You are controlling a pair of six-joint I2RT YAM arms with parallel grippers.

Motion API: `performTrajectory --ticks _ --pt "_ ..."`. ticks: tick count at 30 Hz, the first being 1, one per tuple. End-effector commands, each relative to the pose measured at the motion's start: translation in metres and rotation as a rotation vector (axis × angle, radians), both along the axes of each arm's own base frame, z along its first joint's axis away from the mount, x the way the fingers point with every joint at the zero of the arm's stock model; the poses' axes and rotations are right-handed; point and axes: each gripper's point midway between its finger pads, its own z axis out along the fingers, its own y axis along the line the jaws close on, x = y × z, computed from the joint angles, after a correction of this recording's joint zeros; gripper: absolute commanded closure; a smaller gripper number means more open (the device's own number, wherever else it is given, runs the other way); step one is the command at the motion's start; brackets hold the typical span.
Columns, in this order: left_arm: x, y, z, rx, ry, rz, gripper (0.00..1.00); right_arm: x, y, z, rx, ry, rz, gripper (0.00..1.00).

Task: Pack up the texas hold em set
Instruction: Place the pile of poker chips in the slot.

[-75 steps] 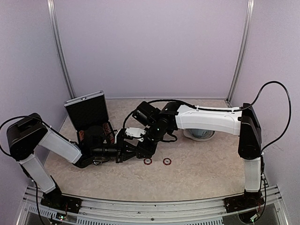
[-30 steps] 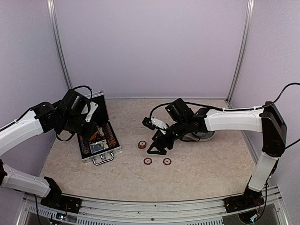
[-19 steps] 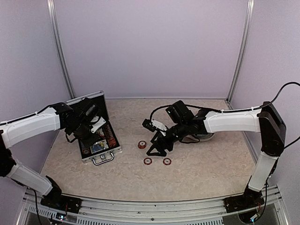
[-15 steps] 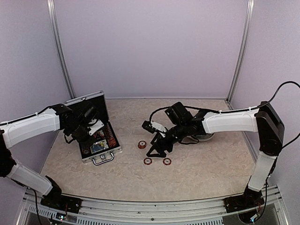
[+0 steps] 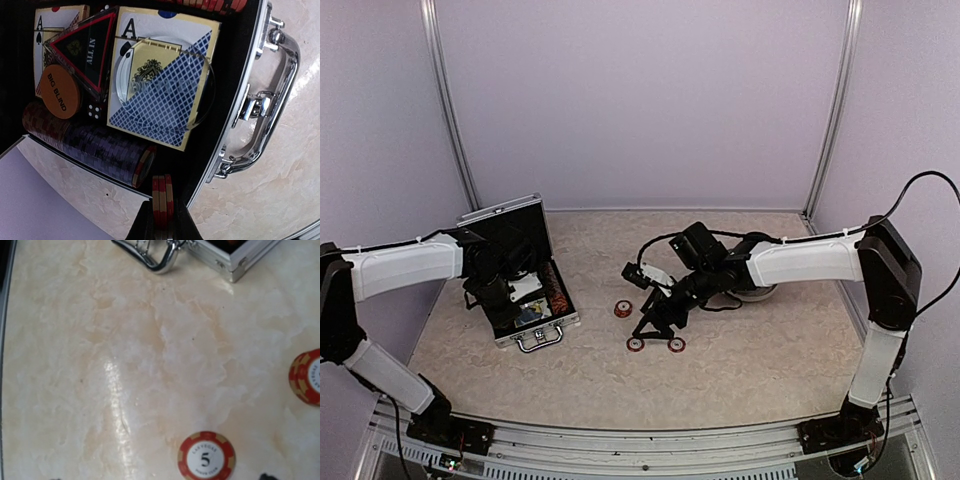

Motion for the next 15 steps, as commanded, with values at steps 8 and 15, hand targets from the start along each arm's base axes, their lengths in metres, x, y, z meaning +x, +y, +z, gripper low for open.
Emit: performTrajectory --ticks 8,15 --pt "-0.002 0.013 -0.01 0.071 0.011 -0.024 1.0 0.004 0.002 0.001 0.016 0.015 -0.002 0.16" --pt "0.002 0.012 -0.016 0.092 0.033 -0.021 1.0 0.003 0.002 0.001 0.013 0.015 -0.001 0.16"
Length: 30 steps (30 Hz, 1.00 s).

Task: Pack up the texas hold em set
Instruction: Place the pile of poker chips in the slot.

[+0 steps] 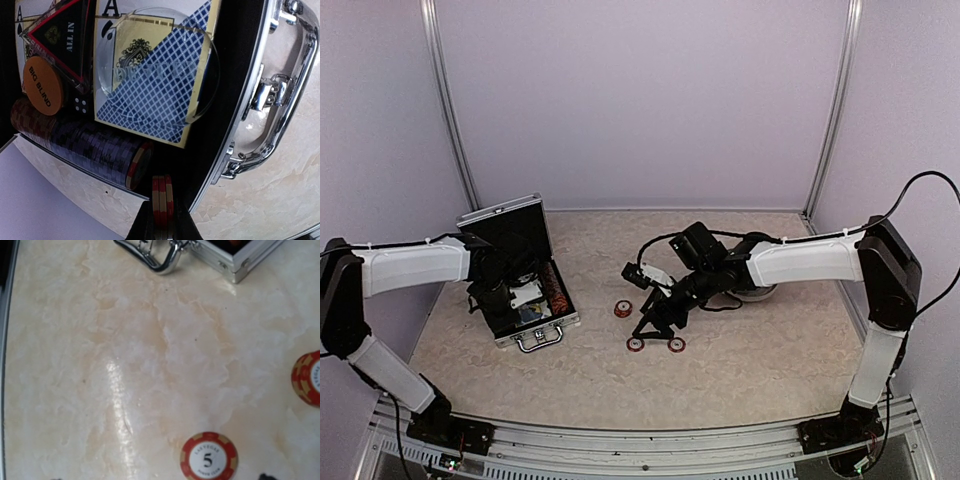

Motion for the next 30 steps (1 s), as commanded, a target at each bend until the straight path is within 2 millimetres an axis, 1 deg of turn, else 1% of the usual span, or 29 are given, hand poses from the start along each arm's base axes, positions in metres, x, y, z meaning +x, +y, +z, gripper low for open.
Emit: performTrajectory --ticks 1,8,15,18,20,30 --pt "0.007 0.0 -0.003 0.018 0.002 -0.003 1.0 0.004 0.001 0.0 0.009 0.01 -0.006 0.16" --pt "0.009 0.003 -0.01 0.047 0.01 -0.004 1.0 0.003 0.001 -0.001 0.008 0.016 0.0 0.16" --pt "0.009 0.005 -0.013 0.055 0.005 0.0 0.9 0.003 0.001 -0.002 0.006 0.018 0.001 0.16" --pt "0.009 0.005 -0.012 0.056 -0.003 -0.002 0.84 0.002 0.001 -0.002 0.006 0.019 0.001 0.16" --pt "0.009 0.006 -0.013 0.055 -0.005 -0.003 0.82 0.002 0.001 -0.001 0.007 0.018 0.002 0.16" --pt "0.012 0.006 -0.013 0.066 -0.013 -0.001 0.81 0.002 0.001 -0.001 0.006 0.018 0.002 0.17"
